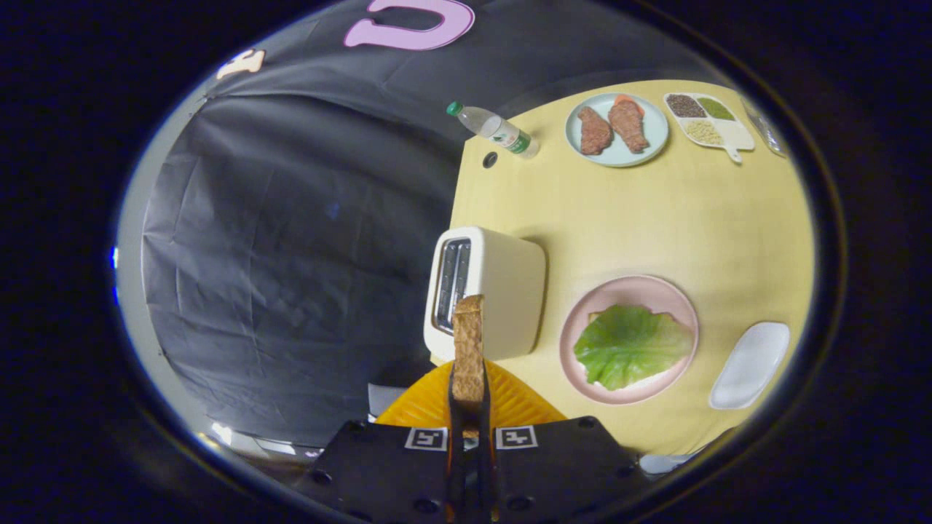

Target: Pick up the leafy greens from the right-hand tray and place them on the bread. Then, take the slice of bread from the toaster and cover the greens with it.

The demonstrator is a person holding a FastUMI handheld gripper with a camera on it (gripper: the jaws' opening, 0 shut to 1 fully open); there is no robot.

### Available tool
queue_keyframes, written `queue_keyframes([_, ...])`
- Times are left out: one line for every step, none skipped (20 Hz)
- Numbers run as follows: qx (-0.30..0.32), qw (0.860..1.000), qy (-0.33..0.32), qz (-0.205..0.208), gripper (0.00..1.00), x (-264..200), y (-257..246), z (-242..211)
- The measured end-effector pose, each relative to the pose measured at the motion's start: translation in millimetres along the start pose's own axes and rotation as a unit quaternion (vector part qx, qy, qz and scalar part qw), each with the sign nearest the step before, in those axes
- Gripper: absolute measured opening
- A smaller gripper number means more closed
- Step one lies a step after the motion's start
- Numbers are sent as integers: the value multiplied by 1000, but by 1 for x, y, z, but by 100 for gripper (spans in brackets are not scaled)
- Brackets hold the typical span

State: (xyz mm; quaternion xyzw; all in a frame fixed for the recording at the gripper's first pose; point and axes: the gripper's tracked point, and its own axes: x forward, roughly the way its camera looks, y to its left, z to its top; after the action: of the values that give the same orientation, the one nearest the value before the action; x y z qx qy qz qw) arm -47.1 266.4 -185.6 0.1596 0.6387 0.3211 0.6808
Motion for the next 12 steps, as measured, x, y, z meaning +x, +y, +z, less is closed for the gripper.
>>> queue_keyframes([-20,1000,3,-1,10,-1,-17,-5])
queue_keyframes([-38,999,1,-5,10,-2,-33,-9])
queue_keyframes([-48,999,-2,-5,10,0,-47,-11])
queue_keyframes([-47,999,-2,3,10,3,-56,-15])
queue_keyframes([-39,999,-4,16,10,8,-65,-16])
queue_keyframes([-29,999,-7,27,10,12,-70,-18])
queue_keyframes([-21,999,-3,36,10,17,-78,-20])
queue_keyframes([-14,999,4,39,10,23,-88,-25])
queue_keyframes([-13,999,11,33,10,31,-101,-29])
queue_keyframes([-12,999,18,25,10,38,-115,-33])
queue_keyframes([-10,1000,26,13,10,45,-129,-34])
queue_keyframes([-9,999,32,7,10,50,-139,-35])
